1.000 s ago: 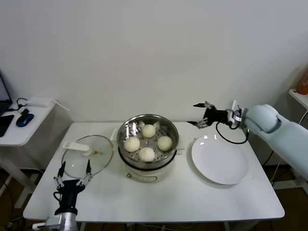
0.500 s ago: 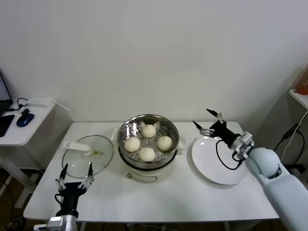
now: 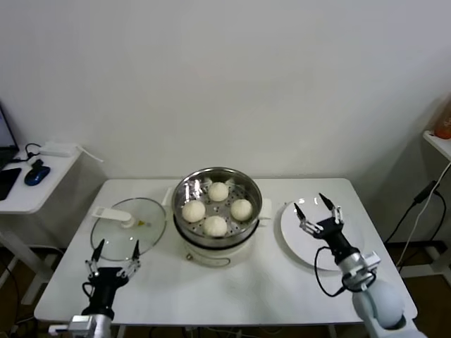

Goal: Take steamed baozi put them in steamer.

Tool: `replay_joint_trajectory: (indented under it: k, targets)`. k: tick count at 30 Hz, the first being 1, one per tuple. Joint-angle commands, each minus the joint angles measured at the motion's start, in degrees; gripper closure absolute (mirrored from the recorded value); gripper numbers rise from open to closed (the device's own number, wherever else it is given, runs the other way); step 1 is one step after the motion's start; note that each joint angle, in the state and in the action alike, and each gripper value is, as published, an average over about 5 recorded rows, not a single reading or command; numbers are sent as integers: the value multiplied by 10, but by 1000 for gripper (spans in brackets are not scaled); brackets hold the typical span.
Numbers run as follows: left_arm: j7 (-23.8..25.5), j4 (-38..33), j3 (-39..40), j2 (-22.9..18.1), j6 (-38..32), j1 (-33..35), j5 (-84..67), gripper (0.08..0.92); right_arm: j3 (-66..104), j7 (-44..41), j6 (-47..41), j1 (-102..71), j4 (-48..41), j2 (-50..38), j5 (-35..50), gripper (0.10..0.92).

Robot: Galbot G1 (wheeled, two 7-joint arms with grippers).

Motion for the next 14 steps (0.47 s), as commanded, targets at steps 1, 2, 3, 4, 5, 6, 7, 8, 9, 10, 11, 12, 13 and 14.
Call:
replay_joint_trajectory:
  k: [1, 2, 3, 4, 5, 6, 7, 8, 9, 10, 11, 12, 13, 14]
  targets:
    - [14, -2, -5, 2, 9, 2, 10, 177, 42, 13, 30, -108, 30, 71, 7, 203]
    - [12, -2, -6, 2, 9, 1, 7, 177, 41, 12, 31, -108, 30, 72, 7, 203]
    - [9, -1, -7, 1, 9, 0, 4, 177, 40, 12, 32, -107, 29, 72, 7, 203]
    - [7, -1, -8, 0, 9, 0, 2, 177, 40, 11, 32, -106, 29, 73, 7, 203]
    - [5, 0, -8, 0, 8, 0, 2, 177, 39, 11, 33, -106, 28, 73, 6, 203]
    - [3, 0, -9, -1, 7, 0, 3, 177, 39, 11, 35, -105, 27, 73, 6, 203]
    - [2, 0, -9, -1, 5, 1, 3, 177, 38, 11, 36, -105, 26, 73, 5, 203]
    - [0, -1, -9, -2, 4, 3, 4, 177, 38, 11, 36, -105, 25, 73, 5, 203]
    - [-1, -2, -8, -2, 2, 4, 4, 177, 38, 10, 37, -105, 24, 72, 5, 203]
    - [-3, -3, -8, -3, 1, 4, 4, 177, 38, 10, 38, -104, 23, 72, 5, 203]
    - [-5, -3, -8, -4, 0, 5, 4, 177, 38, 9, 38, -104, 22, 71, 5, 203]
    - [-7, -4, -9, -5, -1, 4, 5, 177, 38, 8, 39, -104, 21, 70, 5, 203]
    - [-8, -4, -9, -6, -1, 4, 5, 177, 38, 8, 39, -104, 20, 70, 5, 203]
    - [-8, -4, -9, -6, -2, 4, 5, 177, 38, 8, 39, -104, 19, 69, 5, 203]
